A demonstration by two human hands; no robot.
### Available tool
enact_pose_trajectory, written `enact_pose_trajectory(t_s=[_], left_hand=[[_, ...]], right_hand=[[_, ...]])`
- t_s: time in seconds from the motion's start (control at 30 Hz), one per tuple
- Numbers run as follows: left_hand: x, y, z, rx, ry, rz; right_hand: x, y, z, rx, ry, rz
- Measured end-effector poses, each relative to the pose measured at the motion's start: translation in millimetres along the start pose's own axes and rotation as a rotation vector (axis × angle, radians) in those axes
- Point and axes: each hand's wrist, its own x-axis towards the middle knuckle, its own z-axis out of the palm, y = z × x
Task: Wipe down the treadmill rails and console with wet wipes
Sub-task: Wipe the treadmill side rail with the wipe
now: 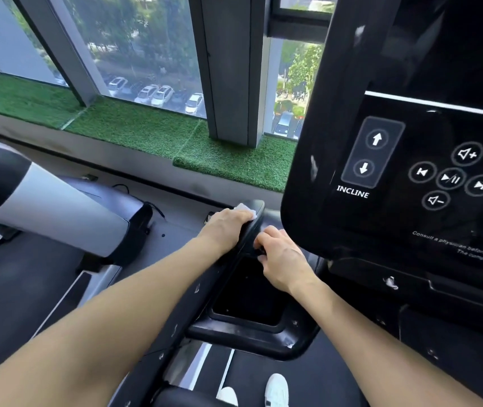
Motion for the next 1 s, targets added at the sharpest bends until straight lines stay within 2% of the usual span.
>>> enact_pose_trajectory(t_s=[0.1, 0.2, 0.3, 0.43, 0.53, 0.6, 0.73, 0.8, 0.9, 0.97, 1.0], left_hand=[[-21.4, -1.1, -6.8, -0.009, 0.027, 0.000], [-77.5, -8.2, -2.1, -0.009, 0.091, 0.144], [-111.1, -20.0, 10.8, -0.027, 0.060, 0.182], [-78.9, -13.5, 6.6, 0.006, 0.134, 0.170], [-45.5, 1.5, -2.6, 0.047, 0.081, 0.039], [-53.5, -0.7, 0.6, 0.016, 0.101, 0.066], [-123.0, -26.8, 21.7, -0.038, 0.250, 0.201], [-154.1, -29.8, 22.4, -0.058, 0.215, 0.244], [-153.6, -36.4, 31.0, 0.044, 0.171, 0.235], [-128.9, -31.7, 21.9, 0.154, 0.164, 0.122], [-116.1, -26.8, 18.6, 0.107, 0.163, 0.118]], right_hand=[[-1.0, -0.7, -1.9, -0.027, 0.016, -0.041], [-1.3, -1.7, -3.5, -0.045, 0.031, -0.054], [-2.3, -3.9, -3.5, -0.060, 0.025, -0.052], [-3.8, -6.7, -4.0, -0.071, 0.040, -0.058], [-5.1, -6.9, -5.7, -0.092, 0.055, -0.066], [-6.2, -7.3, -5.9, -0.106, 0.069, -0.077], [-5.8, -7.9, -6.1, -0.142, 0.074, -0.085], [-5.9, -10.3, -6.6, -0.139, 0.078, -0.062], [-10.5, -16.5, -4.5, -0.163, 0.080, -0.032], [-15.4, -23.4, -1.5, -0.224, 0.103, -0.031], [-18.4, -26.8, 0.4, -0.258, 0.119, -0.029]])
